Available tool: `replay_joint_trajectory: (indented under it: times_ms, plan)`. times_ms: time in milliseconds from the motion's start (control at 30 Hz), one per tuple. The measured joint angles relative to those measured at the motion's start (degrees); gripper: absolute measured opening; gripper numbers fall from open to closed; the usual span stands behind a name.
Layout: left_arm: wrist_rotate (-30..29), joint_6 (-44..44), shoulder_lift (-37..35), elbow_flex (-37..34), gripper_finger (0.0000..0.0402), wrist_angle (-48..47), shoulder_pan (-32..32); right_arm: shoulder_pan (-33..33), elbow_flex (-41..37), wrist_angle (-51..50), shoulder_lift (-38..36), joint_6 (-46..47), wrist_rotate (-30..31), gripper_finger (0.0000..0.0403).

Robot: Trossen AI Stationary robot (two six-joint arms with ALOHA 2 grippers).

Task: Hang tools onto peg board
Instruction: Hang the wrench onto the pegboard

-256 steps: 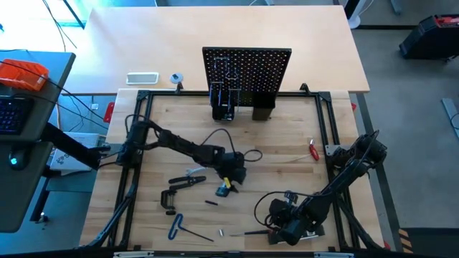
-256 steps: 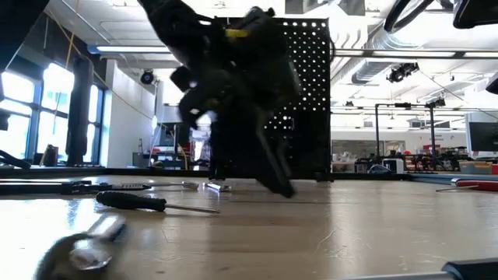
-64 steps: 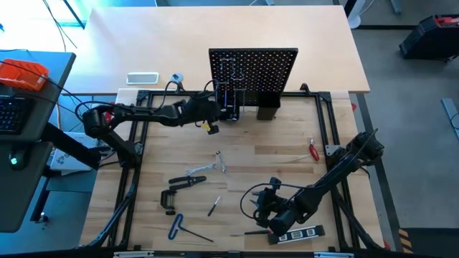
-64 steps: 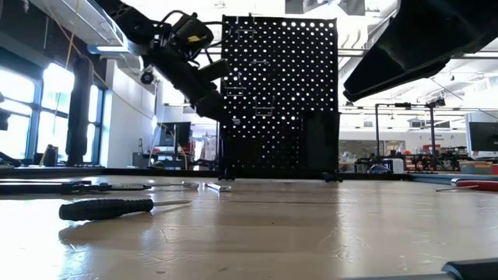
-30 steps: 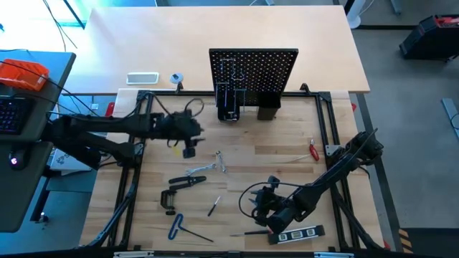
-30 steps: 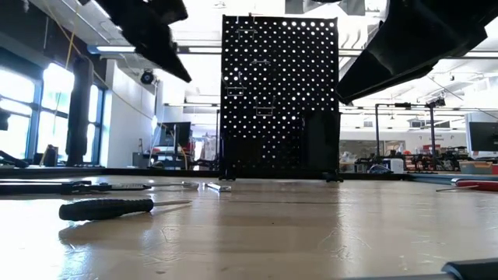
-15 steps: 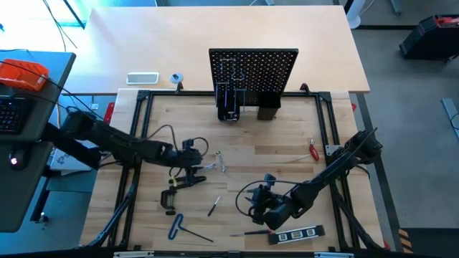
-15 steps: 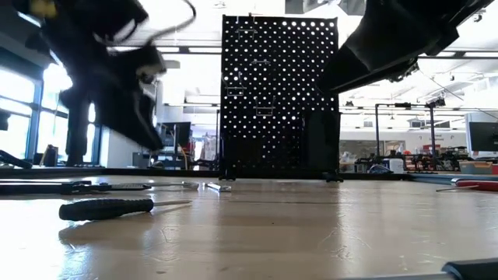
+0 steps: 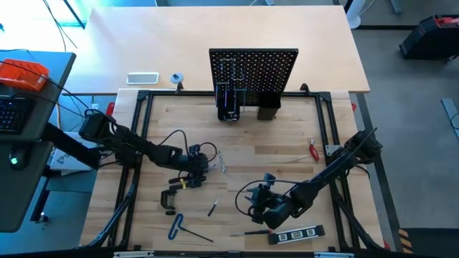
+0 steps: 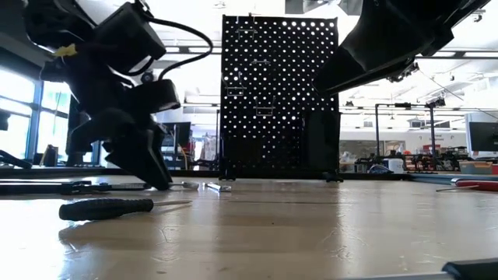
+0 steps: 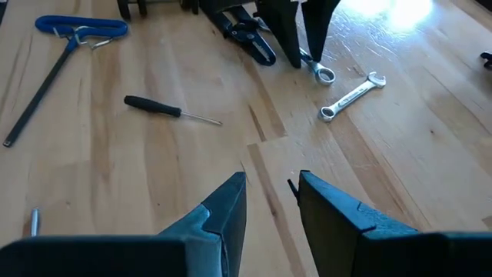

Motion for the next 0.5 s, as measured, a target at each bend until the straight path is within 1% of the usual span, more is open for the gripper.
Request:
replay_joint_trajectory:
  times_ms: [100, 133, 333, 500]
  plan:
    - [0.91, 1.54, -0.13, -0.01, 0.0031, -0.20, 0.01, -0.03, 0.00, 0.04, 0.00, -0.75, 0.22, 0.0115]
    - [1.29, 2.13, -0.19, -0.04, 0.0021, -0.20, 0.05, -0.11, 0.00, -0.01, 0.00, -0.80, 0.43, 0.0115]
    - [1.81, 2.70, -0.27, -0.11, 0.0020, 0.15, 0.08, -0.28, 0.00, -0.02, 0.00, -0.83, 1.15, 0.0115]
    - [3.47, 4.23, -2.13, -0.28, 0.0018, 1.12, 0.13, -0.26, 0.00, -0.02, 0.00, -0.83, 1.23, 0.0115]
